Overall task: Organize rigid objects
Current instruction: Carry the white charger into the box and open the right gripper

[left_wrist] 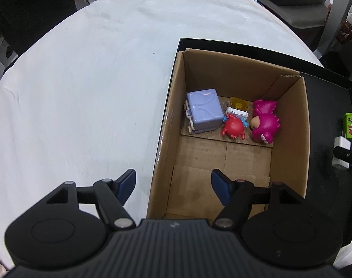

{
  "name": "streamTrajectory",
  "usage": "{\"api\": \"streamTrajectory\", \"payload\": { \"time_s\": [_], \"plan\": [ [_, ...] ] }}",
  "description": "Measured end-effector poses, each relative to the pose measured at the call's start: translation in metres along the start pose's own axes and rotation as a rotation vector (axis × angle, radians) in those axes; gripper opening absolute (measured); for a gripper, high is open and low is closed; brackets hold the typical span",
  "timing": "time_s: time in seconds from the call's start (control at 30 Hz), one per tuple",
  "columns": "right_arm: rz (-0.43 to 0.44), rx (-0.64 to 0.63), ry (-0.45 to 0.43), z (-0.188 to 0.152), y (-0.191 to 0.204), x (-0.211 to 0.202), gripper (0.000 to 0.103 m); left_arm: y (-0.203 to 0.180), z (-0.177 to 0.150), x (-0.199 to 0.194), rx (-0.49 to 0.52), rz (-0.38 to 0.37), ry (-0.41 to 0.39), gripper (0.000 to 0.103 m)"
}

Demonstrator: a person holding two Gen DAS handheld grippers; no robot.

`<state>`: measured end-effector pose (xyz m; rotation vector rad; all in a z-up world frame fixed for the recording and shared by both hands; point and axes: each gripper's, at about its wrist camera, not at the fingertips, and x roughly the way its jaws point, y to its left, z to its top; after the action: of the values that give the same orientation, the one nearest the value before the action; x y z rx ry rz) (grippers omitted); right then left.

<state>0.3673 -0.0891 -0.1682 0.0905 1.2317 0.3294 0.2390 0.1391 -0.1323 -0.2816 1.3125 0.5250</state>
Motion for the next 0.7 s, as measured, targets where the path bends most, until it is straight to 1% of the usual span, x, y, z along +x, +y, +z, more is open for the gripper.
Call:
{"api": "streamTrajectory", "payload": {
  "time_s": [0.3,0.43,0.57,0.7],
  "plan": [
    [0.031,-0.028,-0.064,0.006,0.024,-0.036,0.037,0.013,-0.007,-0.003,-0.024,-0.036,-0.015,0.07],
    [0.041,-0.045,-0.078,0.006,0.038,-0.048,0.037,0.019,-0.009,-0.005,-0.035,-0.068,-0.024,0.07],
    [0.066,-0.048,-0.082,0.004,0.051,-0.058,0.037,0.022,-0.011,-0.006,-0.032,-0.084,-0.044,0.07],
    [0.068,-0.06,-0.087,0.002,0.066,-0.066,0.037,0.027,-0.014,-0.009,-0.038,-0.109,-0.055,0.07]
  ]
}}
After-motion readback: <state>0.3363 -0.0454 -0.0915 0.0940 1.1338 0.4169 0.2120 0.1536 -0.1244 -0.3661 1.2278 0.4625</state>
